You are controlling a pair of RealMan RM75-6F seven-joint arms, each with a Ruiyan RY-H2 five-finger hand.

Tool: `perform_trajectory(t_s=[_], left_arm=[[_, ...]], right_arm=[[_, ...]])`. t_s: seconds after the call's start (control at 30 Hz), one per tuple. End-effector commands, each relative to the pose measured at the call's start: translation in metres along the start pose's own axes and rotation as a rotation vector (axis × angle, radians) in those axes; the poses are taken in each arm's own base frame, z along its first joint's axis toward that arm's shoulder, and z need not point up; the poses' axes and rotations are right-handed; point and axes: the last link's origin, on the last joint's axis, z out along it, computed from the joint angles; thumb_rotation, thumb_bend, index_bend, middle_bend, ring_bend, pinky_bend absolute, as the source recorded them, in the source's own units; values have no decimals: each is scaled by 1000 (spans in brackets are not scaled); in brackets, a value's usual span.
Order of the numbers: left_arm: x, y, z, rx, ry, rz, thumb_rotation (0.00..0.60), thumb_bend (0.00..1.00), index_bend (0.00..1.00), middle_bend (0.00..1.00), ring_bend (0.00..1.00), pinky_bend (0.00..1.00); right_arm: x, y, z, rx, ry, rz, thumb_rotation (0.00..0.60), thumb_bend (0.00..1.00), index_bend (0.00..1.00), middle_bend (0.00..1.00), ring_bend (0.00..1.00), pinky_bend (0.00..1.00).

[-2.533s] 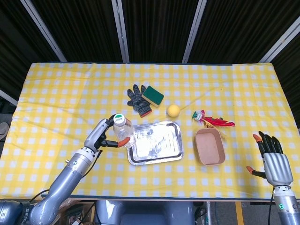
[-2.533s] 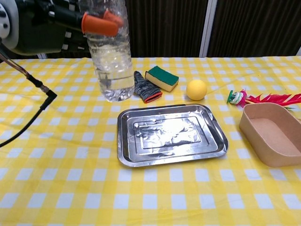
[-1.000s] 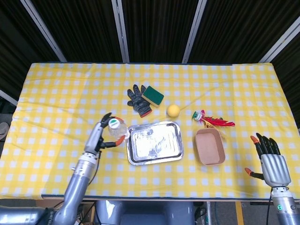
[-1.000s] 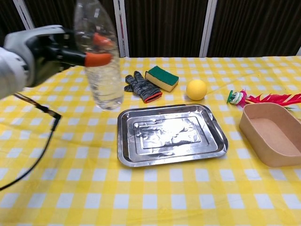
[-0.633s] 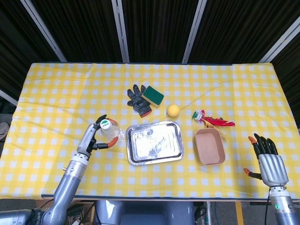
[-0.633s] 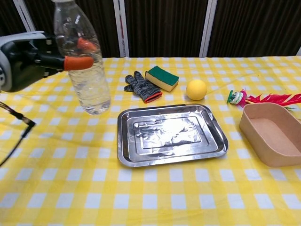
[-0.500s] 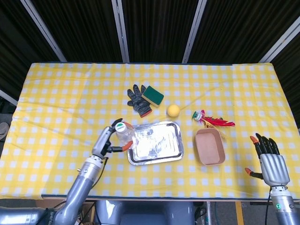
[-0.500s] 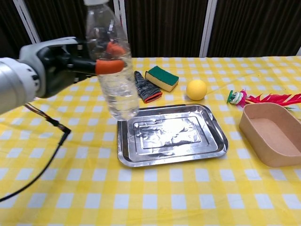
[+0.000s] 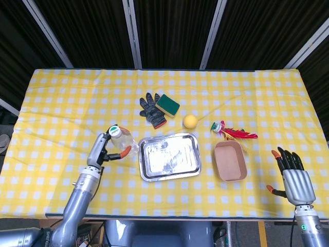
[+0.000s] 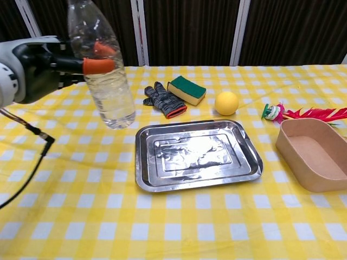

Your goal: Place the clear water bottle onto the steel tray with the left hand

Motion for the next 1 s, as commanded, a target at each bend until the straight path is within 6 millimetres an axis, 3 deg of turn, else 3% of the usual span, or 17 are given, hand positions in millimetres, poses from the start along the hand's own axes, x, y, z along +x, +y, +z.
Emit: perform_trajectory(t_s=[0.03, 0.2, 0.53, 0.8, 1.0], left_arm=[[8, -13, 2, 33, -8, -11, 600, 522, 555, 553, 45, 5], [-21, -9, 11, 22, -82, -30, 600, 521, 555, 552, 45, 5], [-106, 18, 23, -61, -148, 61, 600, 521, 555, 552, 45, 5], [-127, 16, 37, -45, -82, 97, 600, 522, 558, 551, 45, 5], [-139, -4, 47, -1, -119, 65, 600, 521, 554, 548, 45, 5]], right_arm=[[0, -1, 0, 0, 2, -2, 600, 49, 81, 0, 0, 0], [1, 3, 1, -15, 5, -1, 600, 50, 81, 0, 0, 0], [3, 7, 2, -20, 5, 25, 600, 50, 81, 0, 0, 0], [0, 8, 2, -19, -14, 31, 600, 49, 81, 0, 0, 0], [3, 11, 3, -26, -2, 41, 600, 49, 81, 0, 0, 0]])
